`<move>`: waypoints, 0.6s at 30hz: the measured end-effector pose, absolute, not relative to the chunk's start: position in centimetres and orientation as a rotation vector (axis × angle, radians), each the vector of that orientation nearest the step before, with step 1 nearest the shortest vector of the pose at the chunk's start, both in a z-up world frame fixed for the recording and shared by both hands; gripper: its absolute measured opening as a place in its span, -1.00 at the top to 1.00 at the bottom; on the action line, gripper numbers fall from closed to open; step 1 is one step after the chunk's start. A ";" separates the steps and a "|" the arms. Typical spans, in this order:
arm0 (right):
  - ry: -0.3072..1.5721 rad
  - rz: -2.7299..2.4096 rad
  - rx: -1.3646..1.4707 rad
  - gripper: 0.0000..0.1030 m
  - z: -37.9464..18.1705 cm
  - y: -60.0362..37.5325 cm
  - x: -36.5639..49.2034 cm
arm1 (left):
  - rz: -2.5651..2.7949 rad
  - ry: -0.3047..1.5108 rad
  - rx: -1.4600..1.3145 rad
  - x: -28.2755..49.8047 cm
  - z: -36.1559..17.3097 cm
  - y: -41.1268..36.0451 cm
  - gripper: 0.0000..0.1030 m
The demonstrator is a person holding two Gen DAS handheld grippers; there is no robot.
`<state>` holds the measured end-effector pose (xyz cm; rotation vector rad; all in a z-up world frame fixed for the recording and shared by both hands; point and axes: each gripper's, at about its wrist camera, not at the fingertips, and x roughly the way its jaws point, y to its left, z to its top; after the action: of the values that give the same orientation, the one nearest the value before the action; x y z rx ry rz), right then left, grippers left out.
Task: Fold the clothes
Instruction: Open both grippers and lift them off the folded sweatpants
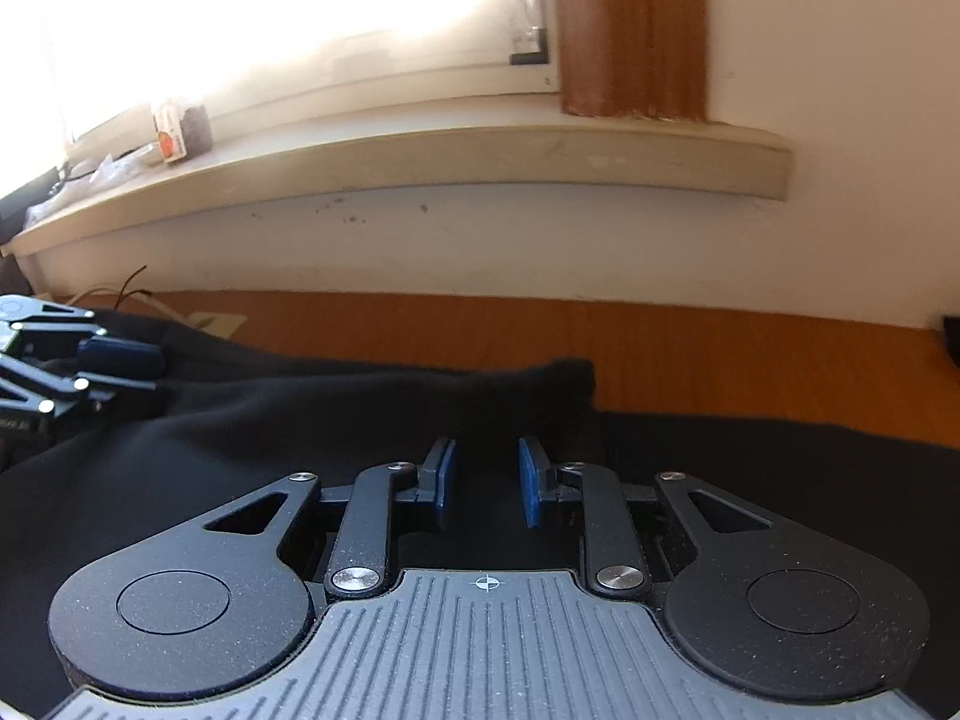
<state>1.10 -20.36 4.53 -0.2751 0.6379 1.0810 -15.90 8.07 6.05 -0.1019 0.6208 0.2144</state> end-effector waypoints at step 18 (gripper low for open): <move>0.528 1.094 -0.286 0.50 4.4 -28.8 -2.8 | 0.079 0.624 -0.063 -7.9 6.8 3.3 0.21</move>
<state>-2.83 -28.76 4.41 -0.2861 0.5285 1.0943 -7.88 3.30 6.84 -0.0633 0.6241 0.0791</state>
